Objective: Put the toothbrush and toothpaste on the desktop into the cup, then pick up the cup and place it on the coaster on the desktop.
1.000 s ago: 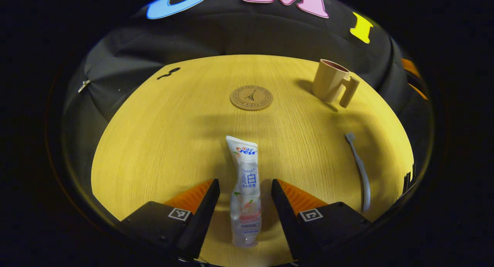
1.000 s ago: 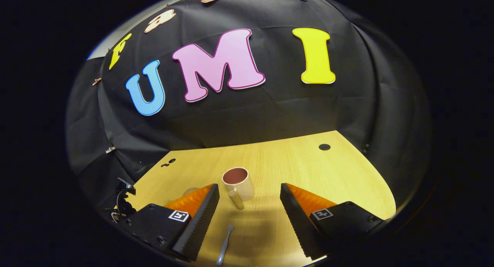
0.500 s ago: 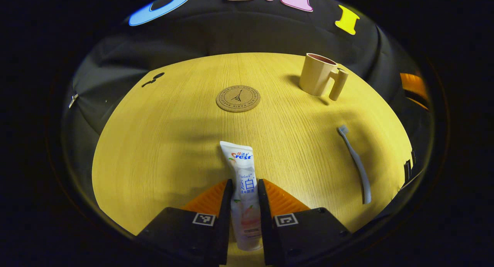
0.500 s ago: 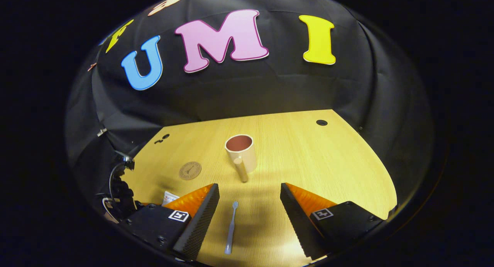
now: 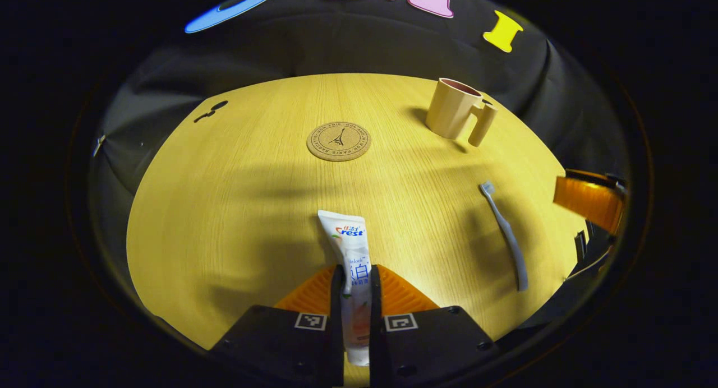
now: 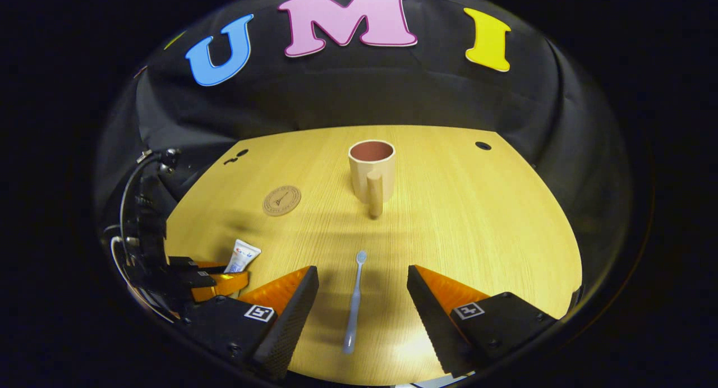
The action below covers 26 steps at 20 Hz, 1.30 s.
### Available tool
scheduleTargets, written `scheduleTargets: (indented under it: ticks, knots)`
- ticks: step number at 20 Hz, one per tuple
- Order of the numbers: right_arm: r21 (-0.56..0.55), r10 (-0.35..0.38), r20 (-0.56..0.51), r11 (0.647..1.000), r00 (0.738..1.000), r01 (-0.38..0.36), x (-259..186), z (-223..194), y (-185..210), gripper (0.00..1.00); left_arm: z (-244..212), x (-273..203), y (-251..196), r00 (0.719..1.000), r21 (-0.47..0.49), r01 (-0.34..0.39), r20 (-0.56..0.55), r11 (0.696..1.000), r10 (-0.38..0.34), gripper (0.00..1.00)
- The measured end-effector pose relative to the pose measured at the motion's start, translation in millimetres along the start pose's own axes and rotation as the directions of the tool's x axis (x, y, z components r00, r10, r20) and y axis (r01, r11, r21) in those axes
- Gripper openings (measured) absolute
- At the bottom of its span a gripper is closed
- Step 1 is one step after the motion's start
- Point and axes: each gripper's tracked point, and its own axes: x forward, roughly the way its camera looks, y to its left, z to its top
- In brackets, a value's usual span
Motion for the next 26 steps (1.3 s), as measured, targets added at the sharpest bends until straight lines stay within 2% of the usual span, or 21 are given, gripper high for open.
scheduleTargets:
  ticks: [2,4,5,8,9,10,13,22,23,25,26]
  knots:
    - [0.001,-0.008,-0.029,1.000,1.000,0.008,5,-9,-3,0.98,3,-16,2,1.000,-0.022,0.003,0.030,1.000,-0.002,0.23]
    - [-0.013,-0.025,-0.052,1.000,0.998,0.024,12,-17,-8,0.99,7,-28,1,0.998,-0.059,0.011,0.054,0.998,-0.008,0.18]
    - [-0.020,-0.031,-0.066,0.999,0.997,0.029,16,-21,-9,0.99,9,-34,2,0.998,-0.076,0.012,0.065,0.997,-0.007,0.23]
    - [-0.027,-0.030,-0.116,0.999,0.993,0.027,26,-32,-12,0.98,11,-48,6,0.996,-0.107,0.007,0.089,0.994,0.003,0.23]
    - [-0.031,-0.028,-0.131,0.999,0.991,0.024,31,-36,-12,0.99,11,-51,8,0.996,-0.112,0.002,0.090,0.994,0.009,0.18]
    - [-0.037,-0.029,-0.147,0.999,0.989,0.023,37,-41,-11,0.99,9,-53,9,0.996,-0.119,-0.002,0.089,0.993,0.013,0.23]
    - [-0.058,-0.033,-0.209,0.998,0.977,0.021,51,-56,-7,0.99,7,-59,10,0.995,-0.151,0.001,0.095,0.989,0.013,0.23]
    - [-0.108,-0.042,-0.260,0.994,0.965,0.014,61,-63,0,0.99,-1,-62,10,0.996,-0.129,-0.012,0.082,0.992,0.023,0.23]
    - [-0.101,-0.049,-0.266,0.995,0.963,0.023,60,-64,0,0.97,0,-63,8,0.996,-0.124,-0.011,0.081,0.992,0.021,0.23]
    - [-0.090,-0.058,-0.269,0.995,0.961,0.035,61,-65,2,0.83,2,-61,7,0.997,-0.114,-0.007,0.080,0.994,0.016,0.23]
    - [-0.093,-0.064,-0.276,0.995,0.959,0.040,60,-66,3,0.67,3,-60,5,0.997,-0.109,-0.004,0.078,0.994,0.013,0.23]
